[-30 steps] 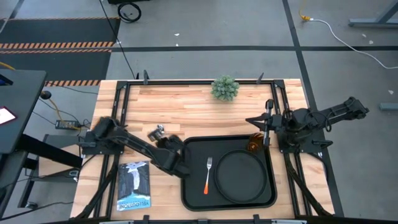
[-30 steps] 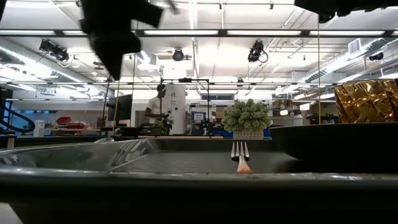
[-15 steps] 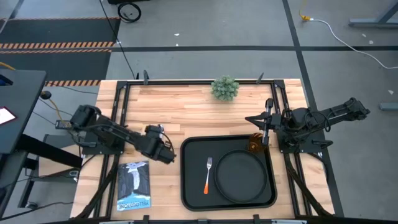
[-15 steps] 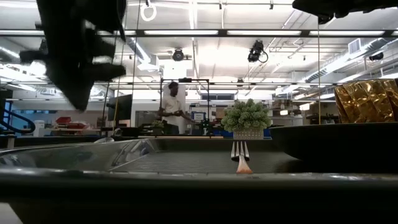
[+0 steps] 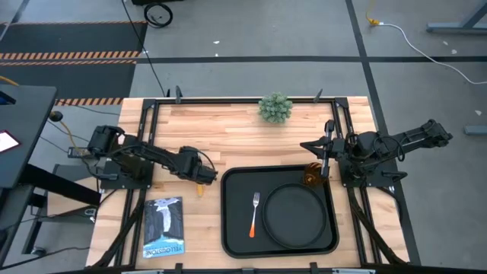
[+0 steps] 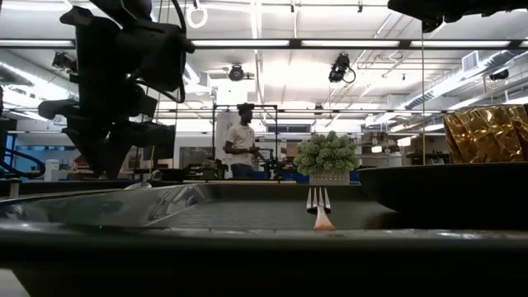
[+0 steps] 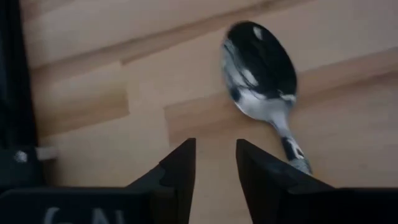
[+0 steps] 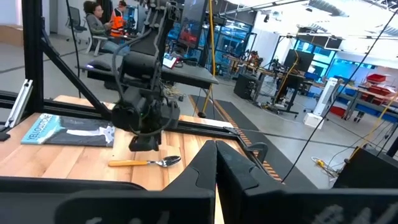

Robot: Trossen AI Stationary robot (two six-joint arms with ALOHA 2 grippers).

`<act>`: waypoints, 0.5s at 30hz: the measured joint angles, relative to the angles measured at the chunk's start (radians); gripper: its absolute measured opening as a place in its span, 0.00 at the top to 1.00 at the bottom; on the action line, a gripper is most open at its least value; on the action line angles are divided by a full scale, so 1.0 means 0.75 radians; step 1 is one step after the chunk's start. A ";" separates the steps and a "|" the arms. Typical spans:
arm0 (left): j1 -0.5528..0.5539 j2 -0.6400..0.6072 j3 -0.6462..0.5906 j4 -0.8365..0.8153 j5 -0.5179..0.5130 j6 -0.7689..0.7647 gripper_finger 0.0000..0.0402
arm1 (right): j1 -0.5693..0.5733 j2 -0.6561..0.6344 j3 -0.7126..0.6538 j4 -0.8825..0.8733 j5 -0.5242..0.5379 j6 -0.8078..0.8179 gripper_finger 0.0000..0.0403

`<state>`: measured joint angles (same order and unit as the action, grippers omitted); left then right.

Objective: Pick and place plate/cup/fork/spoon on tray
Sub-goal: Put the yellow spoon on the black serving tray to the left of the orange fork

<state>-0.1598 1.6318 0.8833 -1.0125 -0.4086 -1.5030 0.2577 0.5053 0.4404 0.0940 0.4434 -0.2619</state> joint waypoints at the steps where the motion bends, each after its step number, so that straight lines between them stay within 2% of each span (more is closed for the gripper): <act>1: 0.011 0.000 0.000 -0.010 -0.004 0.022 0.68 | 0.000 0.000 0.000 0.000 0.000 -0.001 0.98; 8: 0.086 -0.190 -0.044 -0.008 -0.033 0.132 0.65 | 0.000 0.001 -0.001 -0.005 -0.004 0.001 0.98; 15: 0.114 -0.398 -0.161 0.202 0.004 0.120 0.64 | 0.000 0.001 -0.001 -0.007 -0.035 0.027 0.98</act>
<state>-0.0745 1.3334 0.7622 -0.8613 -0.4057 -1.4129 0.2575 0.5056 0.4400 0.0891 0.4174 -0.2414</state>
